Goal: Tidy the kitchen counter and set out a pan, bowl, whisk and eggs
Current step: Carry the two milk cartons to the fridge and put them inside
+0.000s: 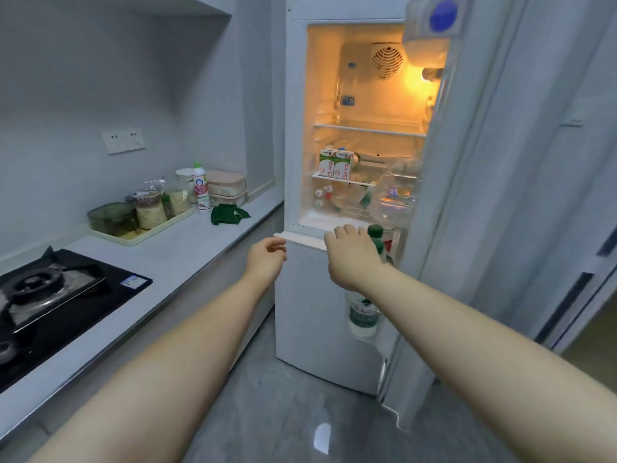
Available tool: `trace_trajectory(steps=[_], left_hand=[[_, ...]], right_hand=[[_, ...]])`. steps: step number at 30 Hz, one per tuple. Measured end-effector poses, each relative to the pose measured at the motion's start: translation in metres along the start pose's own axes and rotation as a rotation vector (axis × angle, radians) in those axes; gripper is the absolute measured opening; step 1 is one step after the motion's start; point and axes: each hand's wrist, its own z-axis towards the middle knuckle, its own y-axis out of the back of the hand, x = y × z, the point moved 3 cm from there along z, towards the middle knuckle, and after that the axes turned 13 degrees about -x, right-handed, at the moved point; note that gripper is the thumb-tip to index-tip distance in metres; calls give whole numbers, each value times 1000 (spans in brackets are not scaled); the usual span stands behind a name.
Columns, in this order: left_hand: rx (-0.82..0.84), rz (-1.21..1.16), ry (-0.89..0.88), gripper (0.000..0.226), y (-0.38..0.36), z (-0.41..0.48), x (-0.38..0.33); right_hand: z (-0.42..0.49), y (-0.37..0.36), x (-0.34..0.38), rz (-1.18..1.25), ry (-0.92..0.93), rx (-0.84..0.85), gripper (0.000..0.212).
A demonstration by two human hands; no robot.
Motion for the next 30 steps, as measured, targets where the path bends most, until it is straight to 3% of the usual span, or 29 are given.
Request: trace_trajectory(steps=[5,12,16,21,23,27,30], left_hand=[[2,47,45,34,4,-47,-1],[27,35,73,29,3,-81,-3],[15,47,94,31,4,-85,3],[15,59,138,32,-7,-90,12],[27,74,140,32,-10,-91,14],[33,94,145,31,-6,-88,17],[12,74,193,28,7,-84,22]], right_hand=[[-52,41,-9,-306,360,28,29],[-89,65,-32,-624,531,194,17],[-97,66,-51,-584,578,87,21],[-101,62,-55,-383,798,-251,5],[-100,60,-53,-367,830,-318,10],[-86,51,-38,-364,873,-356,8],[-64,50,-18,-336,892,-361,17]])
